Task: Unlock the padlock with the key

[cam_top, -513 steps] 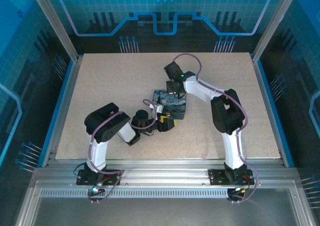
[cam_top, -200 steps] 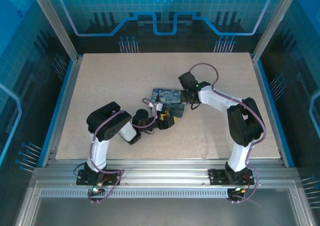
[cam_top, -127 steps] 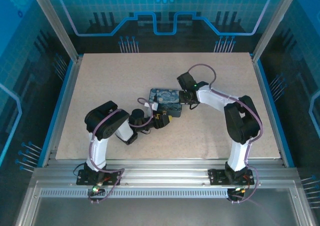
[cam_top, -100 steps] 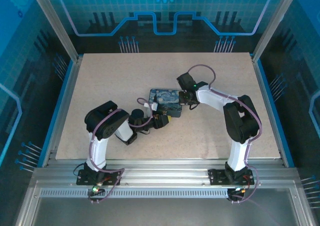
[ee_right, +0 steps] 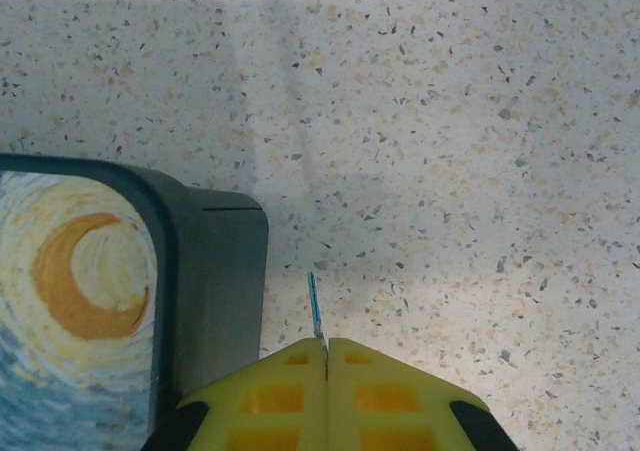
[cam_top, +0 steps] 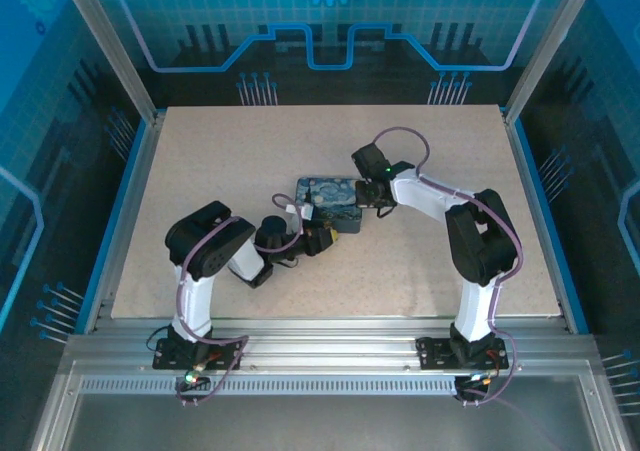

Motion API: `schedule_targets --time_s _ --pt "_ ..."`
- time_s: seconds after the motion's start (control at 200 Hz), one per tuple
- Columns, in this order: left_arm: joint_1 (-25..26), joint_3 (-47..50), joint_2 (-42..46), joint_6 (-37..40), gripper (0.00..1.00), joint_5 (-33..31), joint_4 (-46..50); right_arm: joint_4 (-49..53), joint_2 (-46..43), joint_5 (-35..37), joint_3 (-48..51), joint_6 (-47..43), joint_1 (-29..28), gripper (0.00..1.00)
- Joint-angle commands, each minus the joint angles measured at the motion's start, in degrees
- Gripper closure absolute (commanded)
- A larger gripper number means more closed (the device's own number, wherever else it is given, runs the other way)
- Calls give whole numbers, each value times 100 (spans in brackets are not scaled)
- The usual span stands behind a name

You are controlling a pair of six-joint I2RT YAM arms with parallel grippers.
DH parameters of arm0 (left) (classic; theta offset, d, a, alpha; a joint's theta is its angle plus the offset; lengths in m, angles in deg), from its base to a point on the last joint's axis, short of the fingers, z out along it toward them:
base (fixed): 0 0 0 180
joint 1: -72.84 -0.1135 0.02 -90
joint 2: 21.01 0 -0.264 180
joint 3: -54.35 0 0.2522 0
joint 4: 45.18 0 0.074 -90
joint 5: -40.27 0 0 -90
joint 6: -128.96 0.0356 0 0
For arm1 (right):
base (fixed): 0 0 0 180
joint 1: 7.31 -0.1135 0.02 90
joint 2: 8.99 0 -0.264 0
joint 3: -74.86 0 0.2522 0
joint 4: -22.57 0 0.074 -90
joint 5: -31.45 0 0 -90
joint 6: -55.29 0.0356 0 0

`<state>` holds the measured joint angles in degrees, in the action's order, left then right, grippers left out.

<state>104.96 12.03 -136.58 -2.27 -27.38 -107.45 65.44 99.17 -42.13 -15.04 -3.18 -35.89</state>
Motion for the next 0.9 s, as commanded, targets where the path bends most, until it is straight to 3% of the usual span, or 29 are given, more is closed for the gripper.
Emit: schedule_targets --time_s 0.0,0.275,0.515,0.69,0.89 --pt "-30 26 95 -15 83 160 641 18 117 -52 -186 56 -86 100" --pt "-30 -164 433 -333 89 118 1427 211 550 -198 -676 -124 -17 100" --pt "8 -808 1091 -561 99 -311 3521 244 606 -263 -765 -112 47 100" --pt "9 -1289 1422 -683 100 -609 4718 161 241 -236 -463 -95 160 100" --pt "14 -1731 1466 -884 100 -782 5435 -84 -483 -360 232 12 342 100"
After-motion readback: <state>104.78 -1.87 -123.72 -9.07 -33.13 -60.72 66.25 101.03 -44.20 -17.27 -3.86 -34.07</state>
